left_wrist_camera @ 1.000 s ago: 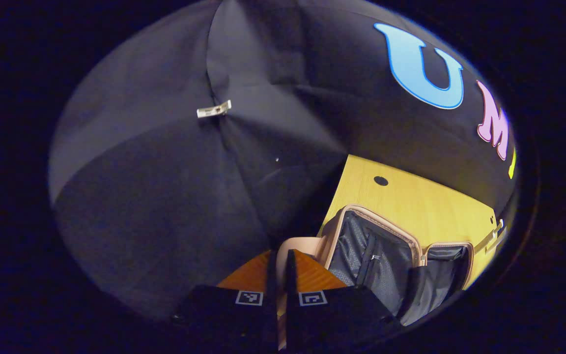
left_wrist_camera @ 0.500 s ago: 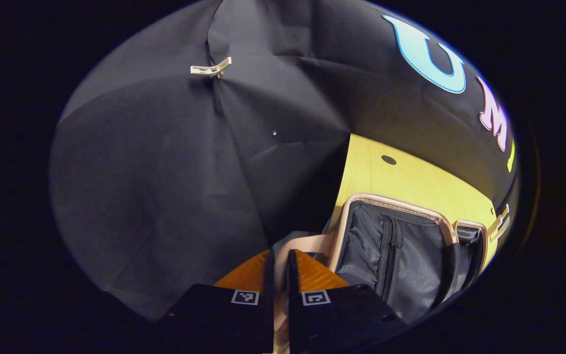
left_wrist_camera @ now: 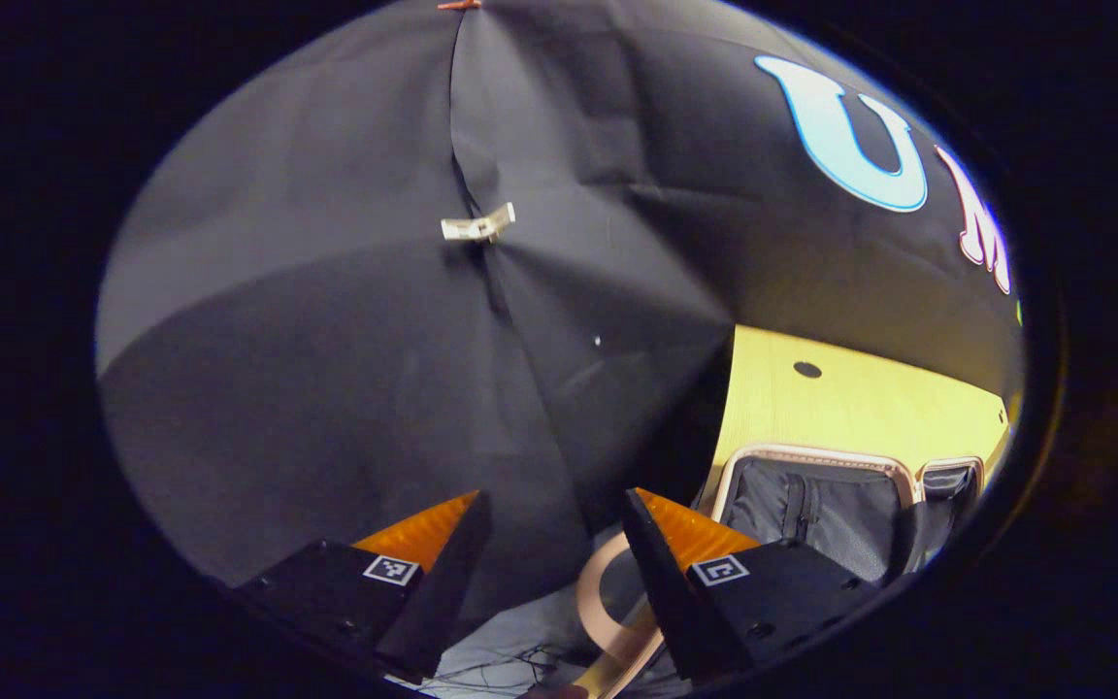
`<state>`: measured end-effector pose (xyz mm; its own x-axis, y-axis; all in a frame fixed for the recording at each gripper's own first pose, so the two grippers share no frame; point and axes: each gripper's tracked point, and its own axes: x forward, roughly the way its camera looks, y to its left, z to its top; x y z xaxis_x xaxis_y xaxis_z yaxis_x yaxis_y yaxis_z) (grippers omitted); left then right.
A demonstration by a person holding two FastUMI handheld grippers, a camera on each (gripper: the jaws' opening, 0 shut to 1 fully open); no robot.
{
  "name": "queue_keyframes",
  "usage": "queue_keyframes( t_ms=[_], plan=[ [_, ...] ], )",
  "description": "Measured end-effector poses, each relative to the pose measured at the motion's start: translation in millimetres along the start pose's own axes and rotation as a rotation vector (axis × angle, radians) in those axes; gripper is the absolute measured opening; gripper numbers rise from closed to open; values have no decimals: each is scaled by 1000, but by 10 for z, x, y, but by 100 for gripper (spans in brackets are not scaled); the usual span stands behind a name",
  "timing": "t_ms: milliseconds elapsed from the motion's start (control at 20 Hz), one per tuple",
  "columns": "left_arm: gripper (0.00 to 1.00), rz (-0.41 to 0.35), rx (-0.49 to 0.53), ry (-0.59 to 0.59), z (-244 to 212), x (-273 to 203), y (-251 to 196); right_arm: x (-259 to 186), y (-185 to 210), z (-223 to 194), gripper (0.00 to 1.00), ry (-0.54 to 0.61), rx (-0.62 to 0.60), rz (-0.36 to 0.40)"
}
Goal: First open the suitcase, pack the skin care products into it, and then close the suitcase.
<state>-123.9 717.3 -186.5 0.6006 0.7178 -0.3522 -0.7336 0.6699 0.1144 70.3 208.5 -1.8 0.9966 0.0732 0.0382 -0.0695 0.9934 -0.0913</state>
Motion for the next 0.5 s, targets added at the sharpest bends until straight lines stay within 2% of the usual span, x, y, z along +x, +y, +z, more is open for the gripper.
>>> queue_keyframes(
  t_ms=[150, 350, 450, 500],
  plan=[
    [87, -25, 31, -128, 461, -464, -169, 32, -14, -25, 96, -6, 0, 8],
    [88, -99, 31, -250, 926, -1106, -745, 66, -77, -97, 96, -8, 12, 14],
    [96, -149, 34, -293, 1077, -1464, -1124, 65, -142, -126, 96, -16, 10, 11],
    [97, -177, 40, -321, 1169, -1596, -1331, 55, -195, -156, 96, -22, 6, 5]
  ],
)
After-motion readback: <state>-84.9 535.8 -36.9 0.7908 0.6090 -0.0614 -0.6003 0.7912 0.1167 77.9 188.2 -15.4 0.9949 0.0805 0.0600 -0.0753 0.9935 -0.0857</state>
